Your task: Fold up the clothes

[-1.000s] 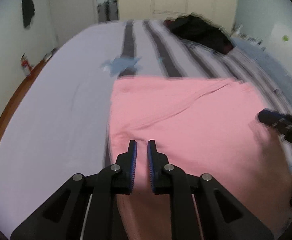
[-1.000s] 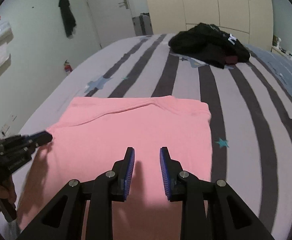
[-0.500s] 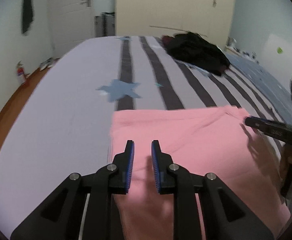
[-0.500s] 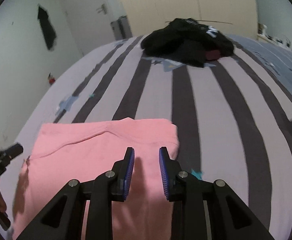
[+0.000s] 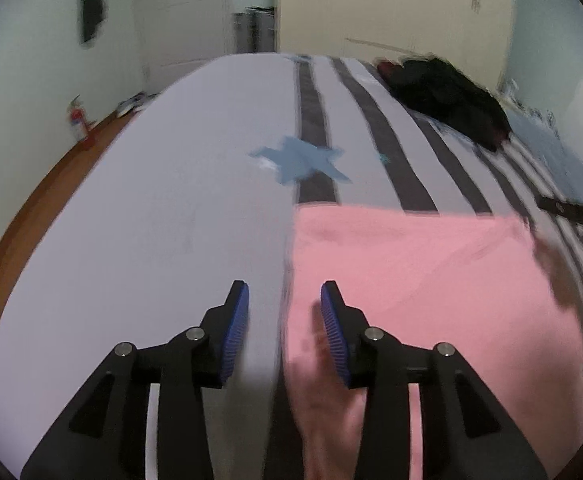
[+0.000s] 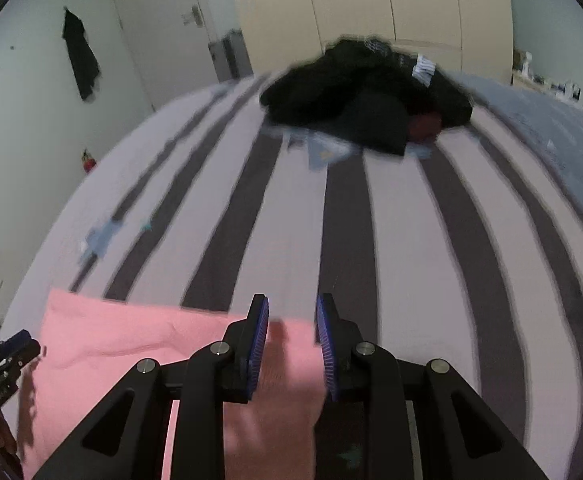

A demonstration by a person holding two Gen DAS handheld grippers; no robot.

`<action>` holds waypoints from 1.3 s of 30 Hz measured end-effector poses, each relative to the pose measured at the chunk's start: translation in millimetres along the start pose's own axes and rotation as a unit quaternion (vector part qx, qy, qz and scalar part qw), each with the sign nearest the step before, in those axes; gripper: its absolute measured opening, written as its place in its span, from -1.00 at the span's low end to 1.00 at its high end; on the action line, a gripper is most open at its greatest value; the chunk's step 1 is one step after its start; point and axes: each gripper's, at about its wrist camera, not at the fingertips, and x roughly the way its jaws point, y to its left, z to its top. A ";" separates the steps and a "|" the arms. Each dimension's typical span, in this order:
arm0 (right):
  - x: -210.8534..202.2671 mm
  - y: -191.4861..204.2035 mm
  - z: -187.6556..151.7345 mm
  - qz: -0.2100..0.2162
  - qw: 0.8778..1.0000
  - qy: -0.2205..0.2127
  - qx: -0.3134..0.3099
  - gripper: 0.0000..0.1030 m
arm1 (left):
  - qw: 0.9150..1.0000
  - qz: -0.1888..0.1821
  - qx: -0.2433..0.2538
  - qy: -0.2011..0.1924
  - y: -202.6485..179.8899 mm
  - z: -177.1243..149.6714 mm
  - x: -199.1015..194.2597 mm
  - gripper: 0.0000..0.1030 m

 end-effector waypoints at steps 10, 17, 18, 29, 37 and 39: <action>-120.6 3.6 -96.5 0.031 0.999 0.029 -0.012 -0.25 | 0.998 -0.049 -0.031 0.016 22.6 -68.5 -112.5 0.02; -167.4 6.6 -194.4 0.033 0.994 0.091 0.047 -0.25 | 0.994 -0.066 -0.047 0.071 11.3 -144.2 -162.5 0.09; -172.1 7.2 -201.9 0.032 0.994 0.093 0.049 -0.25 | 0.994 -0.066 -0.049 0.075 10.6 -152.6 -166.8 0.09; -190.4 15.4 -246.9 0.040 0.994 0.097 0.038 -0.25 | 0.995 -0.054 0.004 0.083 -22.1 -192.1 -159.8 0.09; -185.0 19.6 -257.8 0.047 0.994 0.096 0.011 -0.25 | 0.995 -0.063 -0.011 0.081 -21.6 -199.8 -149.6 0.06; -183.9 19.3 -261.0 0.049 0.994 0.096 0.012 -0.25 | 0.994 -0.067 -0.008 0.081 -24.5 -199.7 -145.5 -0.05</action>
